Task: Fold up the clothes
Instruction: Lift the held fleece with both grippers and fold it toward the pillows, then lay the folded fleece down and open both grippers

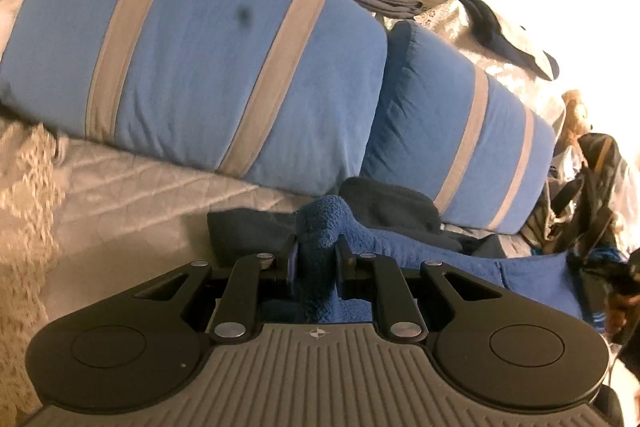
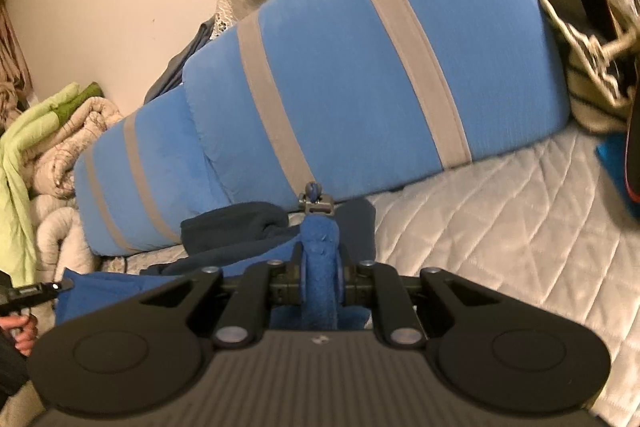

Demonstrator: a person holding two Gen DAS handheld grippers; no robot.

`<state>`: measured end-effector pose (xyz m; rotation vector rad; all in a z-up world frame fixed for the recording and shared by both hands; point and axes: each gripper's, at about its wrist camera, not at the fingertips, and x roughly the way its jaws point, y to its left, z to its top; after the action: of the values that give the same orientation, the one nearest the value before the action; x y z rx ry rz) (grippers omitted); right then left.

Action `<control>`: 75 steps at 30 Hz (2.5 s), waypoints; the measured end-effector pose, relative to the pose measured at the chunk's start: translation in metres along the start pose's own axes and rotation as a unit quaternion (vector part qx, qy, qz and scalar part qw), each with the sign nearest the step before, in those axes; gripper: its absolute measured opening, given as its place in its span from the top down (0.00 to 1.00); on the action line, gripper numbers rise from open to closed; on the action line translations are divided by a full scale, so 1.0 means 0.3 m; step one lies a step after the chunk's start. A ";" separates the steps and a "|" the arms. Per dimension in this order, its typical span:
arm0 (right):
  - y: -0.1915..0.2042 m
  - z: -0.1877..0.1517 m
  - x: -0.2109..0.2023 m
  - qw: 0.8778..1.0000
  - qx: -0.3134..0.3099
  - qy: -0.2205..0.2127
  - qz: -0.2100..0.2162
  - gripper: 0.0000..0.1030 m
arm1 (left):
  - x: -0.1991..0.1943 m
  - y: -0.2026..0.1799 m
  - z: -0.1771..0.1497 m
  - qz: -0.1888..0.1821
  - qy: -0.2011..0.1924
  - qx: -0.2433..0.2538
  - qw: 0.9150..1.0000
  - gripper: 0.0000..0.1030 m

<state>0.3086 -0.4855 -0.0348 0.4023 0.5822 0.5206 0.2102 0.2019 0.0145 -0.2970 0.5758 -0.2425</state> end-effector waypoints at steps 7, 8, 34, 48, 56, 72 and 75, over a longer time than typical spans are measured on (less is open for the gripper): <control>0.035 0.067 0.034 1.000 -0.019 -0.015 -0.010 0.87 | 0.034 -0.003 0.056 0.016 -0.007 0.009 1.000 0.83; 0.038 0.076 0.042 1.000 -0.021 -0.016 -0.011 0.87 | 0.043 -0.006 0.064 0.021 -0.006 0.013 1.000 0.83; 0.073 0.260 0.336 0.995 -0.083 -0.005 -0.049 0.87 | 0.287 0.028 0.168 0.077 0.002 0.028 0.997 0.83; 0.040 0.283 0.458 0.993 -0.090 -0.007 -0.071 0.87 | 0.424 0.055 0.192 0.102 0.009 0.035 0.994 0.83; 0.011 0.259 0.614 0.989 -0.096 0.018 -0.114 0.87 | 0.574 0.080 0.147 0.156 0.035 0.029 0.987 0.83; -0.020 0.167 0.804 0.978 -0.098 0.063 -0.172 0.87 | 0.686 0.083 0.091 0.197 0.072 0.046 0.977 0.79; -0.002 0.167 0.811 0.975 -0.100 0.069 -0.188 0.71 | 0.677 0.086 0.098 0.206 0.083 0.038 0.974 0.66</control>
<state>0.5130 -0.3590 -0.0970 0.0599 0.7137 0.2400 0.3956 0.1700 -0.0716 -0.0778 0.7768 0.1138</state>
